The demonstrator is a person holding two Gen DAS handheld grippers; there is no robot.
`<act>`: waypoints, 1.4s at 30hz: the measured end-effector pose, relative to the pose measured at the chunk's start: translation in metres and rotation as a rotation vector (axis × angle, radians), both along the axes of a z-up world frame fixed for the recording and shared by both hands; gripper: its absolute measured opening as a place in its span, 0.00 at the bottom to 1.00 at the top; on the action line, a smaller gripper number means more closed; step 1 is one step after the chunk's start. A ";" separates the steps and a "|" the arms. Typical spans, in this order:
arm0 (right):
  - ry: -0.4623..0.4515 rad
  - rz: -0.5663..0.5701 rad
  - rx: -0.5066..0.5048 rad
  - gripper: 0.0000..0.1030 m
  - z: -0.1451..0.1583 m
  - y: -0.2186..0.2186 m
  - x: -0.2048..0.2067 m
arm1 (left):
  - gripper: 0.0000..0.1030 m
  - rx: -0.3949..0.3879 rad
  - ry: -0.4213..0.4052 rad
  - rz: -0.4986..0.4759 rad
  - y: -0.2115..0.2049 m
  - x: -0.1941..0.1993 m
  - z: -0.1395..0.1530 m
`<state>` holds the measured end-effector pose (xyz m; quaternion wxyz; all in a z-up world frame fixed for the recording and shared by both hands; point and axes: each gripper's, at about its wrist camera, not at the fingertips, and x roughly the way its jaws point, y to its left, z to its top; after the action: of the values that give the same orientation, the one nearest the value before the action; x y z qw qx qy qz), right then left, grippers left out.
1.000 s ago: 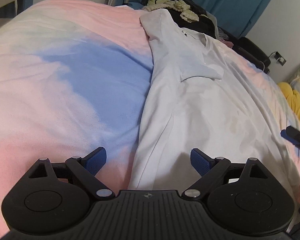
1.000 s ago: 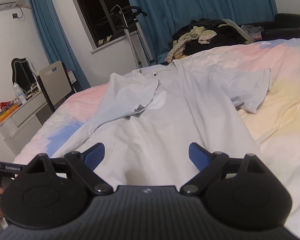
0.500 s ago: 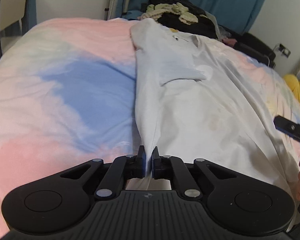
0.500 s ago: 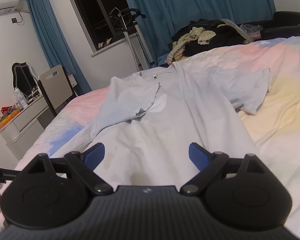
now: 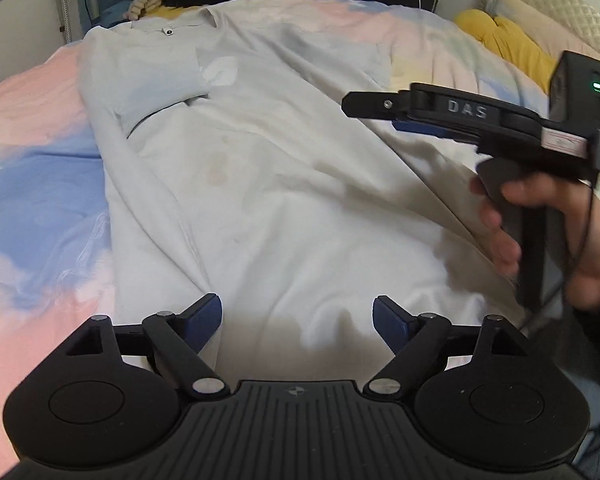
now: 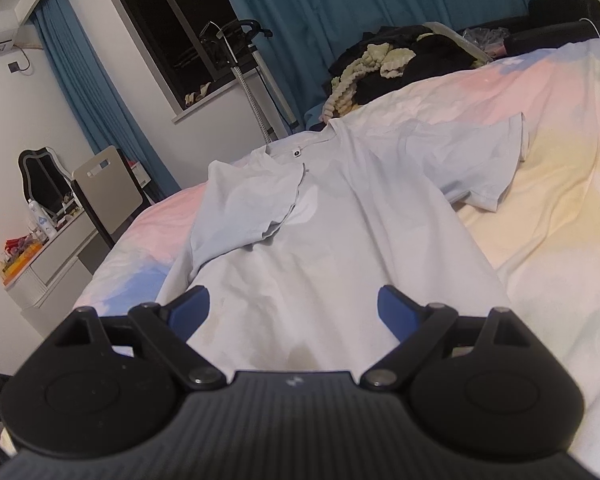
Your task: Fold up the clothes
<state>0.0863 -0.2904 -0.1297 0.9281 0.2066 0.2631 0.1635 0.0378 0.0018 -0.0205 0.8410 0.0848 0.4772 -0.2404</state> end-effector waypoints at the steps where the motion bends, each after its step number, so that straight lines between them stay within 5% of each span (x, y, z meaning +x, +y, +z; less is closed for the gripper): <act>1: 0.001 0.000 0.005 0.89 0.000 0.000 0.000 | 0.85 0.026 -0.012 0.009 0.008 -0.005 0.004; 4: 0.001 0.001 0.002 0.89 0.001 0.000 0.000 | 0.90 0.115 -0.042 0.036 0.030 -0.020 0.013; 9: 0.009 0.001 -0.006 0.89 -0.001 0.000 0.000 | 0.90 0.208 0.070 0.107 0.057 -0.035 -0.004; 11: 0.009 -0.003 -0.011 0.89 0.000 -0.001 -0.002 | 0.79 0.223 0.119 0.114 0.059 -0.041 -0.012; 12: 0.008 -0.006 -0.014 0.89 0.000 -0.001 -0.003 | 0.69 0.216 0.140 0.121 0.058 -0.044 -0.014; 13: 0.007 -0.008 -0.016 0.89 0.001 -0.002 -0.004 | 0.42 0.210 0.161 0.127 0.057 -0.046 -0.016; 14: 0.005 -0.011 -0.018 0.89 0.001 -0.002 -0.004 | 0.33 0.181 0.172 0.143 0.056 -0.048 -0.015; 19: -0.015 -0.027 -0.042 0.89 0.005 -0.004 -0.010 | 0.33 -0.015 0.198 0.227 0.049 -0.052 -0.022; 22: -0.024 -0.027 -0.060 0.89 0.005 -0.004 -0.011 | 0.33 -0.032 0.201 0.247 0.036 -0.051 -0.043; 24: -0.031 -0.028 -0.083 0.89 0.005 -0.003 -0.015 | 0.38 -0.019 0.192 0.241 0.028 -0.050 -0.045; 28: -0.042 -0.036 -0.089 0.89 0.008 -0.006 -0.021 | 0.80 -0.025 0.127 0.214 0.020 -0.056 -0.033; 29: -0.049 -0.041 -0.088 0.89 0.009 -0.007 -0.022 | 0.84 -0.027 0.101 0.209 0.019 -0.059 -0.028; 35: -0.097 -0.045 -0.135 0.89 0.018 -0.006 -0.025 | 0.89 -0.067 -0.058 0.195 0.007 -0.063 -0.007; 42: -0.160 -0.057 -0.180 0.89 0.027 -0.007 -0.031 | 0.89 -0.138 -0.257 0.258 -0.014 -0.018 0.016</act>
<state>0.0557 -0.2976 -0.1028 0.9652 0.1159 0.1959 0.1289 0.0201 -0.0124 -0.0047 0.9226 -0.0050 0.3554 -0.1497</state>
